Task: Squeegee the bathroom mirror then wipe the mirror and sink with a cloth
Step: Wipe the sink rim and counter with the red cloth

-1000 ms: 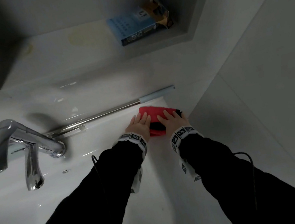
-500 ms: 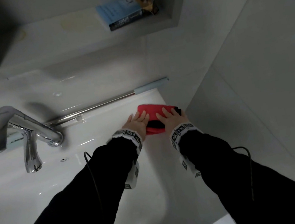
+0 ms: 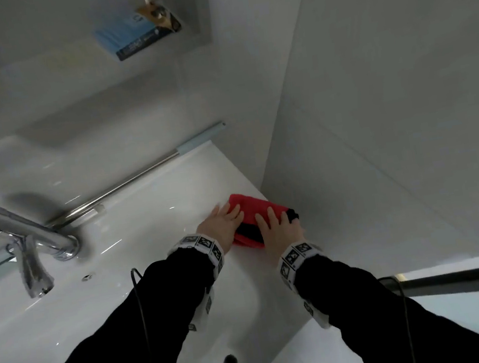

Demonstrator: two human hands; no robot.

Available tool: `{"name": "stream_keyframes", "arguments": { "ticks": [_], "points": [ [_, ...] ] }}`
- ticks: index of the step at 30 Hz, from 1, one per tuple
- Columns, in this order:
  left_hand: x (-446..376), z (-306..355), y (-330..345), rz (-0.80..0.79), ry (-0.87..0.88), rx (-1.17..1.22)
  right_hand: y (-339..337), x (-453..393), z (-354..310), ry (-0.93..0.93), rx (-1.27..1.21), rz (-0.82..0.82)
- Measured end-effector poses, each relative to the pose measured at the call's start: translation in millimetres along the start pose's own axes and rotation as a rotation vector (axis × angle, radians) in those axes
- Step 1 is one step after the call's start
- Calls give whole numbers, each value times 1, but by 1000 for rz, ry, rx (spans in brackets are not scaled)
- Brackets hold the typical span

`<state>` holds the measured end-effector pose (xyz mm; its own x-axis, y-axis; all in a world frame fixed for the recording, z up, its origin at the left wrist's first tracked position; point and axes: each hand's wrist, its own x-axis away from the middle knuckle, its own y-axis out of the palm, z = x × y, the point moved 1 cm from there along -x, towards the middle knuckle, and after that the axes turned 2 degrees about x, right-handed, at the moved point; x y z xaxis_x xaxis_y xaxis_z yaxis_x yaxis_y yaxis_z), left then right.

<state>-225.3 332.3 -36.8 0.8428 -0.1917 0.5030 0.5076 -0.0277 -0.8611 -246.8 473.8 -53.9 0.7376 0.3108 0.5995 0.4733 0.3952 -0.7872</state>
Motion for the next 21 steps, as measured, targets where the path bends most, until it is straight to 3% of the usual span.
{"name": "stream_keyframes", "arguments": {
  "ticks": [6, 13, 21],
  "points": [
    [10, 25, 22, 36, 147, -4, 35, 43, 0, 86, -22, -23],
    [-1, 21, 17, 6, 111, -11, 23, 27, 1, 167, -197, -41],
    [-21, 26, -4, 5, 72, -60, 6, 13, 25, 78, -84, -55]
  ]
}}
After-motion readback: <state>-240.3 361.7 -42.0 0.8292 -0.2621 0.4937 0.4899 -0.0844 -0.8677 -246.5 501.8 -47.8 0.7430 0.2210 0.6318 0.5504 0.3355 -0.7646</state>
